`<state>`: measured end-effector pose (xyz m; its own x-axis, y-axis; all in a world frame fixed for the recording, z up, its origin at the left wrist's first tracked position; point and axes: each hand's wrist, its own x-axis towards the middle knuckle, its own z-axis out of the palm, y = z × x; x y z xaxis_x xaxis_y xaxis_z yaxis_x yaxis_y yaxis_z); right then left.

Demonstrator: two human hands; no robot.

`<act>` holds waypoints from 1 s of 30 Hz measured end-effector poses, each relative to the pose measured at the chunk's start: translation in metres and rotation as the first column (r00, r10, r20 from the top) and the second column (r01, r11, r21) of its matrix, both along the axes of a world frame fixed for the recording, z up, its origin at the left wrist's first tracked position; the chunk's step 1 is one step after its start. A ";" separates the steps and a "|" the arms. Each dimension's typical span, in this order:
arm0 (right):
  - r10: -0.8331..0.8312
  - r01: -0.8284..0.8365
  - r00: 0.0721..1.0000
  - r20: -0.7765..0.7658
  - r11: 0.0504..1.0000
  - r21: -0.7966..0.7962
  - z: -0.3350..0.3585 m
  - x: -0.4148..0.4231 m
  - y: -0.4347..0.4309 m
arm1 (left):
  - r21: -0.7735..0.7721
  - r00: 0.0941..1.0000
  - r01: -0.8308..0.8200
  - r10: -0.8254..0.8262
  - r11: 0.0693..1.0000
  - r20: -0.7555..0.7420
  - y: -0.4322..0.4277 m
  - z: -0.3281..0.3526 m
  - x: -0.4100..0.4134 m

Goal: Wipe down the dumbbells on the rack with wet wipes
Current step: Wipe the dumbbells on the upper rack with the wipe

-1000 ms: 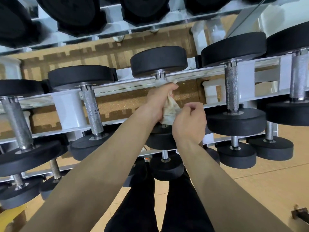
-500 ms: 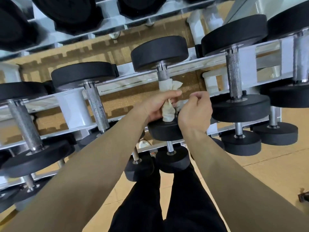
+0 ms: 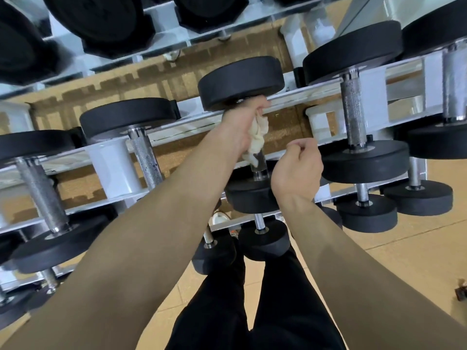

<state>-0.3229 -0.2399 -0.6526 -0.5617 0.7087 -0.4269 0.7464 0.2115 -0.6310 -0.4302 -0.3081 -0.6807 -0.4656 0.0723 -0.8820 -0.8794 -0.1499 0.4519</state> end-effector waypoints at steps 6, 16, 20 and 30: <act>0.027 -0.027 1.000 0.003 1.000 0.007 0.001 -0.001 0.000 | 0.387 0.997 0.060 -0.033 0.920 -0.077 -0.018 -0.018 0.023; 0.032 -0.032 0.999 0.022 0.999 -0.007 0.005 -0.001 0.001 | 0.176 0.914 0.403 -0.383 0.898 -0.136 -0.030 -0.015 0.055; 0.032 -0.032 0.999 0.026 0.999 -0.005 0.005 -0.002 0.001 | -0.247 0.857 0.463 -0.501 0.851 -0.121 -0.021 0.002 0.070; 0.033 -0.033 0.998 0.044 0.999 -0.003 0.001 -0.002 0.002 | -0.169 0.940 0.303 -0.324 0.938 -0.107 -0.028 0.005 0.075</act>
<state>-0.3253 -0.2382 -0.6513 -0.5653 0.6892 -0.4532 0.7663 0.2354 -0.5978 -0.3553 -0.3358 -0.6758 -0.5529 0.1070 -0.8264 -0.8019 0.2010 0.5626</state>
